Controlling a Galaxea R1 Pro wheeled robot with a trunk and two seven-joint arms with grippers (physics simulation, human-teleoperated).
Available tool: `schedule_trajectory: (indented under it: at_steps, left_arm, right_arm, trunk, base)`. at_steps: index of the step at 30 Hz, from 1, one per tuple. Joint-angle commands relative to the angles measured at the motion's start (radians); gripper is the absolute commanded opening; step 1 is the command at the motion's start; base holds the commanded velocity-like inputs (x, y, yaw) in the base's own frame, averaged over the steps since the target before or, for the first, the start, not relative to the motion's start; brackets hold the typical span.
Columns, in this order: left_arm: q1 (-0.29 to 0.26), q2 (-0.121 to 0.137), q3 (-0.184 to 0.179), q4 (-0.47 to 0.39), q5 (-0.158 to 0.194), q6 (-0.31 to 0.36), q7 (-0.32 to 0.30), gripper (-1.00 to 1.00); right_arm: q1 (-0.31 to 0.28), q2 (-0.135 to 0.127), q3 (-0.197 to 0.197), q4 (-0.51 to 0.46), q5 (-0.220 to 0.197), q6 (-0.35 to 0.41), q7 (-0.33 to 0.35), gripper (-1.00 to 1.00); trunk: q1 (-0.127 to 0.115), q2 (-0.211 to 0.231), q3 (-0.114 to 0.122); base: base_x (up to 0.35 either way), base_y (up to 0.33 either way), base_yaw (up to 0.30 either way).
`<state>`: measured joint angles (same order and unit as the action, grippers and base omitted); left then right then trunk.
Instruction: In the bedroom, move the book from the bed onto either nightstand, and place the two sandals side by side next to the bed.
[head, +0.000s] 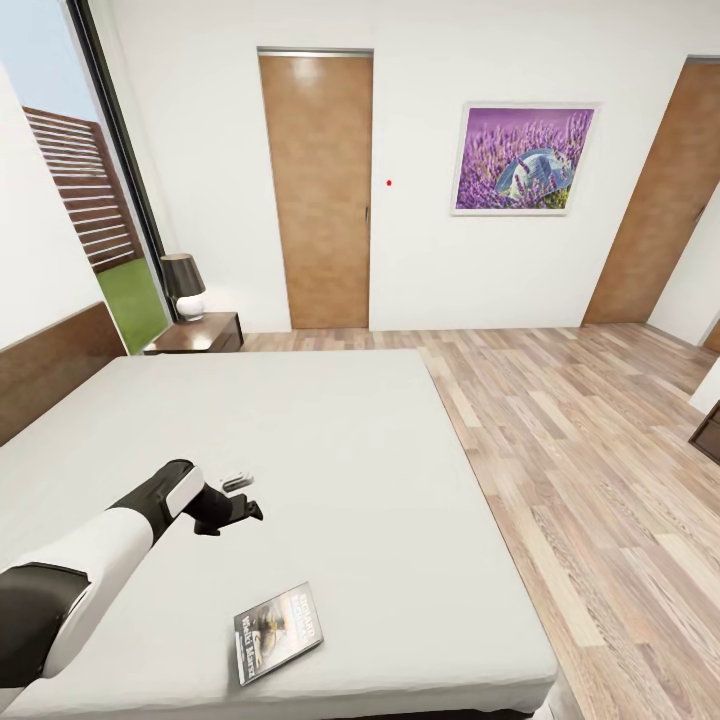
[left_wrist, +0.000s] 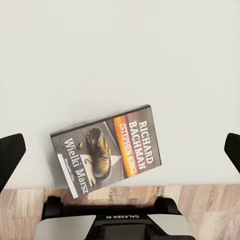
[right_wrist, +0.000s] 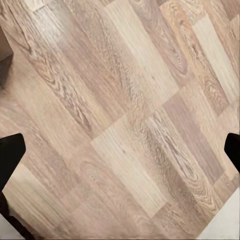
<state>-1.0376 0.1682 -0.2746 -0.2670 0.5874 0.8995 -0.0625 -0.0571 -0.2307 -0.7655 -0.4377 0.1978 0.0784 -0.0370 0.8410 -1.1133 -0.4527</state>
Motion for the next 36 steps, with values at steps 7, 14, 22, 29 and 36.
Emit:
schedule_trajectory:
  at_steps: [7, 14, 22, 29, 36]
  left_arm:
    - [-0.001, 0.001, -0.004, 0.000, -0.004, 0.002, -0.007, 1.00]
    - [-0.001, 0.001, 0.000, 0.000, -0.004, 0.003, -0.009, 1.00]
    - [-0.001, 0.002, 0.002, 0.000, -0.003, 0.008, -0.012, 1.00]
    - [-0.001, 0.002, 0.003, 0.000, -0.003, 0.010, -0.014, 1.00]
    - [-0.001, 0.002, 0.003, 0.000, -0.003, 0.009, -0.014, 1.00]
  right_arm:
    - [0.002, -0.002, 0.000, 0.061, 0.011, -0.009, 0.000, 1.00]
    - [0.011, -0.004, 0.001, 0.106, 0.011, -0.014, 0.000, 1.00]
    - [0.014, -0.004, 0.001, 0.144, 0.012, -0.016, 0.000, 1.00]
    - [0.022, -0.002, 0.002, 0.154, 0.011, -0.016, 0.000, 1.00]
    - [0.026, -0.002, 0.003, 0.167, 0.011, -0.016, 0.001, 1.00]
  trunk:
    - [0.000, -0.001, -0.001]
    - [0.000, -0.001, -0.001]
    - [0.000, -0.001, -0.001]
    - [0.000, -0.001, -0.001]
    - [0.000, -0.001, -0.001]
  base:
    - [0.000, 0.000, 0.000]
    - [0.000, 0.000, 0.000]
    - [0.000, 0.000, 0.000]
    - [0.000, 0.000, 0.000]
    - [0.000, 0.000, 0.000]
